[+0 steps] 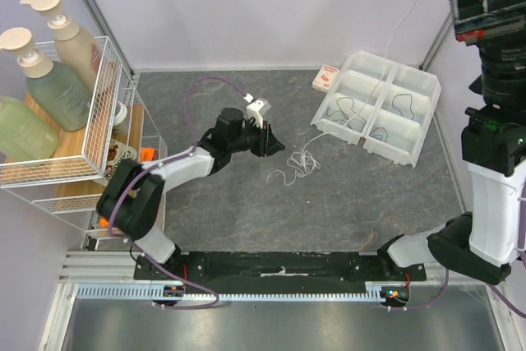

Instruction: Untangle the cables

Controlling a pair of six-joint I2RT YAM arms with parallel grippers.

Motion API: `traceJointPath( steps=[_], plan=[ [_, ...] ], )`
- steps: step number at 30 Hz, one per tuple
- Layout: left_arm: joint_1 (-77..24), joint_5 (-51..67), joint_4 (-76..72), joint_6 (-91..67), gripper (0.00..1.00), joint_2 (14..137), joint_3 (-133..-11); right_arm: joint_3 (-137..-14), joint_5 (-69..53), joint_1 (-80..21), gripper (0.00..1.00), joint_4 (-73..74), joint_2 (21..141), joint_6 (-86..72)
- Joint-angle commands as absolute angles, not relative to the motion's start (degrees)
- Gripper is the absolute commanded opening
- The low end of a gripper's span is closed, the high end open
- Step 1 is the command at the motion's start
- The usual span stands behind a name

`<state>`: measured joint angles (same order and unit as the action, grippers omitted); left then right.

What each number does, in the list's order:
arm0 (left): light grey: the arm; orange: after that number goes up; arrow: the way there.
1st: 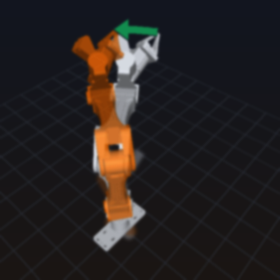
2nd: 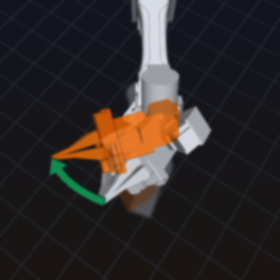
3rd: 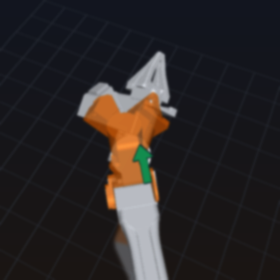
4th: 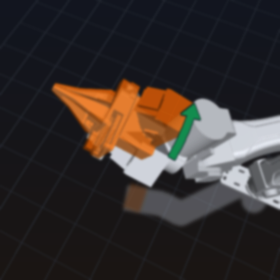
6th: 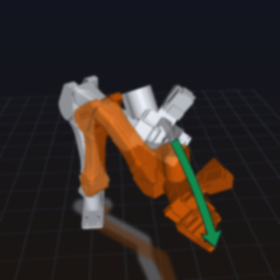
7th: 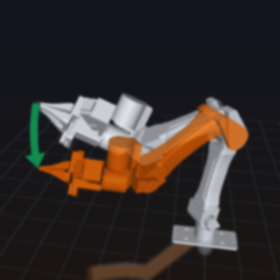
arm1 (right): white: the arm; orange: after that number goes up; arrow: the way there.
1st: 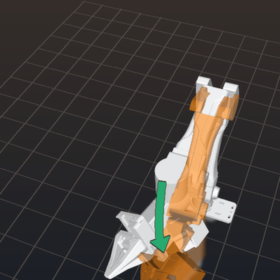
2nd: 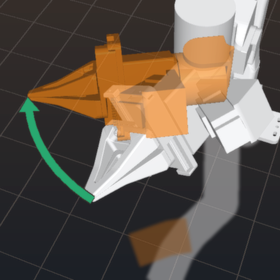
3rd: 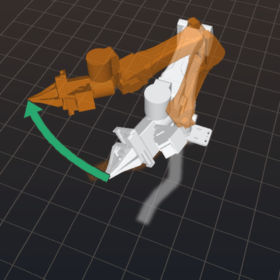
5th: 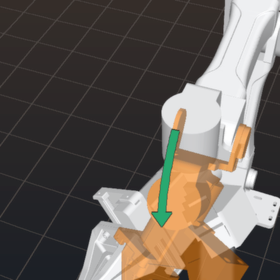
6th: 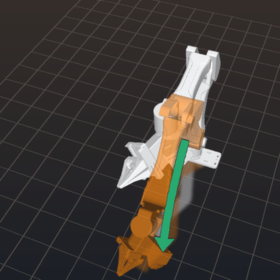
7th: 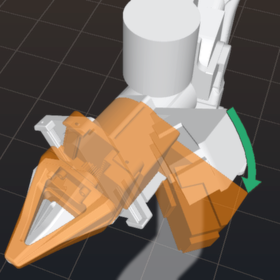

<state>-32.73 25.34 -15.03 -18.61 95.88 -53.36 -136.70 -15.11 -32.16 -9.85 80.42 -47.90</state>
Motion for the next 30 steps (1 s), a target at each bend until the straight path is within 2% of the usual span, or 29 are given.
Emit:
traceJointPath(
  steps=[1, 3, 4, 8, 11, 14, 18, 22, 24, 26, 27, 30],
  plan=[
    [-33.05, 36.81, -26.54, -20.56, 0.45, 84.48, -53.34, -137.37, -17.05, -32.43, 0.00, -7.82, 84.46, -47.11],
    [-33.14, 39.98, -27.85, -21.79, 0.66, 82.71, -55.45, -136.76, -17.84, -32.34, 0.00, -7.73, 84.55, -47.29],
    [-33.40, 41.47, -29.51, -21.97, 0.71, 82.44, -56.50, -135.71, -18.36, -32.43, 0.00, -8.26, 84.38, -47.37],
    [-35.85, 46.93, -35.84, -24.52, 0.78, 82.79, -60.29, -132.63, -17.93, -32.43, 0.00, -9.58, 83.49, -48.08],
    [-39.01, 45.28, -36.92, -25.05, 0.85, 83.32, -63.70, -136.13, -17.84, -32.43, 0.00, -8.00, 85.07, -47.64],
    [-41.12, 45.61, -39.19, -28.82, 0.85, 86.12, -68.19, -138.78, -18.63, -32.34, 0.00, -7.20, 85.96, -48.25],
    [-43.94, 48.25, -44.02, -29.44, 0.84, 87.98, -69.61, -131.76, -17.32, -32.34, 0.00, -10.81, 82.71, -49.65],
    [-44.65, 49.92, -46.67, -29.79, 0.77, 89.29, -70.13, -136.65, -18.37, -32.34, 0.00, -8.45, 84.63, -49.66],
    [-44.56, 49.14, -44.32, -29.36, 0.70, 89.65, -71.45, -138.86, -18.72, -32.43, 0.00, -7.48, 85.95, -49.83],
    [-44.56, 41.88, -36.34, -26.91, 0.60, 88.60, -72.16, -137.82, -18.90, -32.34, 0.00, -7.82, 85.43, -49.66],
    [-44.56, 37.75, -32.64, -25.42, 0.60, 87.72, -71.72, -136.16, -18.90, -32.43, 0.00, -8.43, 84.65, -49.57],
    [-44.47, 24.65, -24.19, -20.24, 0.72, 83.86, -69.36, -132.02, -18.02, -32.34, 0.00, -9.84, 82.01, -48.70]
  ],
)
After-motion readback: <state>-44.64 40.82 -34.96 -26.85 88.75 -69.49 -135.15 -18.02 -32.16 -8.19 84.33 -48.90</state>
